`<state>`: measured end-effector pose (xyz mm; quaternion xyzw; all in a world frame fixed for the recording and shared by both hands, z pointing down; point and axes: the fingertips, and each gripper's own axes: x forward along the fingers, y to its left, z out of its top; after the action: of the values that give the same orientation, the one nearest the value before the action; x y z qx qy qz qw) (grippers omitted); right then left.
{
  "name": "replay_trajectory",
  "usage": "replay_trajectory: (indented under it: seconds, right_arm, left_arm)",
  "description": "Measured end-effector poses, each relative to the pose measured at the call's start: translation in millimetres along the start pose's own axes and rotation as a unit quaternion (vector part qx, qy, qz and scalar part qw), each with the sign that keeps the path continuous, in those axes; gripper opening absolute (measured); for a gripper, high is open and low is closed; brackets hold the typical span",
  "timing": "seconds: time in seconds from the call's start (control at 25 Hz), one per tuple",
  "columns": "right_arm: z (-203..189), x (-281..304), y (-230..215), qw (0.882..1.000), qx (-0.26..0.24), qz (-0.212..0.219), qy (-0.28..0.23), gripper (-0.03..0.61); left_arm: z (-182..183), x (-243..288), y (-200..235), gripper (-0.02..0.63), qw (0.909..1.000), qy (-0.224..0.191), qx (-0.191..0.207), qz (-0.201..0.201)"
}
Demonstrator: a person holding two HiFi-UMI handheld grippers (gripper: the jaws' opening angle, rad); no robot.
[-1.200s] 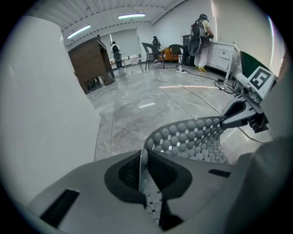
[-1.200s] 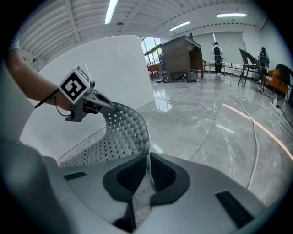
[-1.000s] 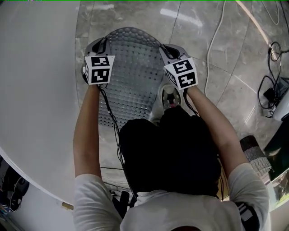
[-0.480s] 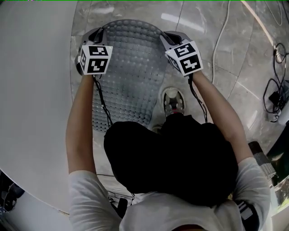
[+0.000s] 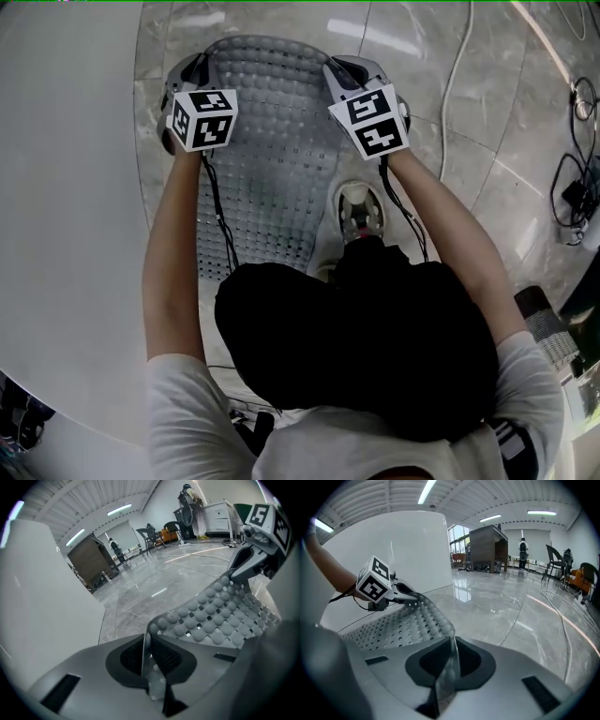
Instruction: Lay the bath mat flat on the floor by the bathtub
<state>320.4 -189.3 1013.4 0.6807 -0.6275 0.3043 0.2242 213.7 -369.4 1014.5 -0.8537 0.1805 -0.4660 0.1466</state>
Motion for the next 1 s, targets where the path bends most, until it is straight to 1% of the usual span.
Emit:
replay_trajectory:
  seconds: [0.2,0.32,0.48,0.64,0.8,0.92,1.0]
  right_arm:
    - [-7.0,11.8,-5.9,1.0,-0.022,-0.015,0.017,0.024]
    - [-11.1,18.5,-11.5,0.999,-0.015,-0.021,0.023,0.026]
    - [-14.4,22.1,-12.5,0.999,-0.023,-0.025,0.031,0.031]
    - [-16.4,27.0,-13.7,0.998,-0.039,-0.027,0.045,0.038]
    - [-17.5,27.8,-15.4,0.997,-0.045,-0.029,0.056,0.052]
    - [-17.5,26.9,-18.5,0.996,-0.055,-0.034,0.064,0.083]
    - [-17.4,23.7,-19.4,0.996,-0.061,-0.036,0.063,0.1]
  left_arm:
    - [-4.2,10.7,-0.3,0.024,0.9994,0.008,0.031,0.014]
    - [-3.4,16.5,-0.6,0.024,0.9987,0.007,0.047,0.016]
    - [-4.3,16.1,-0.3,0.026,0.9984,0.01,0.053,0.015]
    - [-4.6,17.5,2.0,0.042,0.9982,0.011,0.057,0.018]
    - [-2.9,16.0,9.1,0.089,0.9987,0.006,0.044,0.026]
    - [-4.5,13.5,13.1,0.152,0.999,0.007,0.029,0.034]
    - [-7.6,10.3,13.9,0.17,0.9989,0.011,0.026,0.036]
